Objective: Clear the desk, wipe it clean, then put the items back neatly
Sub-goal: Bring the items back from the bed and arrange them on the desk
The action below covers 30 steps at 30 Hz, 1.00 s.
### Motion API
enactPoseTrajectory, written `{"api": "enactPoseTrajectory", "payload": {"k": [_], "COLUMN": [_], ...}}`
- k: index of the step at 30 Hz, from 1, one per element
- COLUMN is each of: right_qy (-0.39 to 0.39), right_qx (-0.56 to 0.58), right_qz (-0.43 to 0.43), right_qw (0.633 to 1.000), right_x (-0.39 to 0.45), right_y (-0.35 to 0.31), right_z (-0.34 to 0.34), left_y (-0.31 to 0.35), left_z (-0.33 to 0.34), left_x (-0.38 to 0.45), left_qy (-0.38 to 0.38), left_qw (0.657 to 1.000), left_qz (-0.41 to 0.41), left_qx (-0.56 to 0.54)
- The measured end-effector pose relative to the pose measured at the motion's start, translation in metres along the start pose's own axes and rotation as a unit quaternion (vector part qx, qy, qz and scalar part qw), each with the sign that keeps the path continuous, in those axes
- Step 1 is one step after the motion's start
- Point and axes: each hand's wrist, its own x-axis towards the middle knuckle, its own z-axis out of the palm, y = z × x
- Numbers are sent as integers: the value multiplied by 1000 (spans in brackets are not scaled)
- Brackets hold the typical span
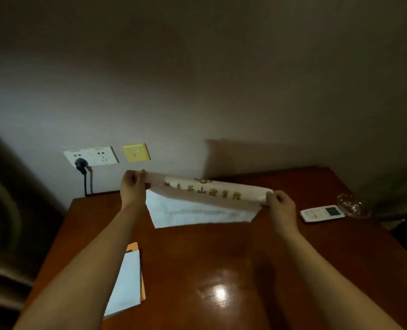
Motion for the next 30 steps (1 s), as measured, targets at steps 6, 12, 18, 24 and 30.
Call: {"api": "enactPoseTrajectory", "payload": {"k": [6,12,18,24,30], "right_qy": [-24,-27,-54,-33,-57], "right_qx": [-14,-84,-266,-320,-348], "right_qz": [50,293,283,201,200], "right_qw": [998,952,920,925,914], "right_x": [-34,-66,-68,-51,-37], "right_y": [62,162,188,193,204], "right_z": [-29,-46,-45,-44,-42], "left_y": [-90,-178,-192,-185,-198], "left_z": [-32,-53,-51,-46,-34], "left_x": [-95,-171,-179,-167,-159], "left_qy": [35,-90,-137,-141,-139], "left_qw": [995,925,882,911,896], "left_qz": [-36,-241,-282,-208,-240], "left_qx": [90,280,353,326,347]}}
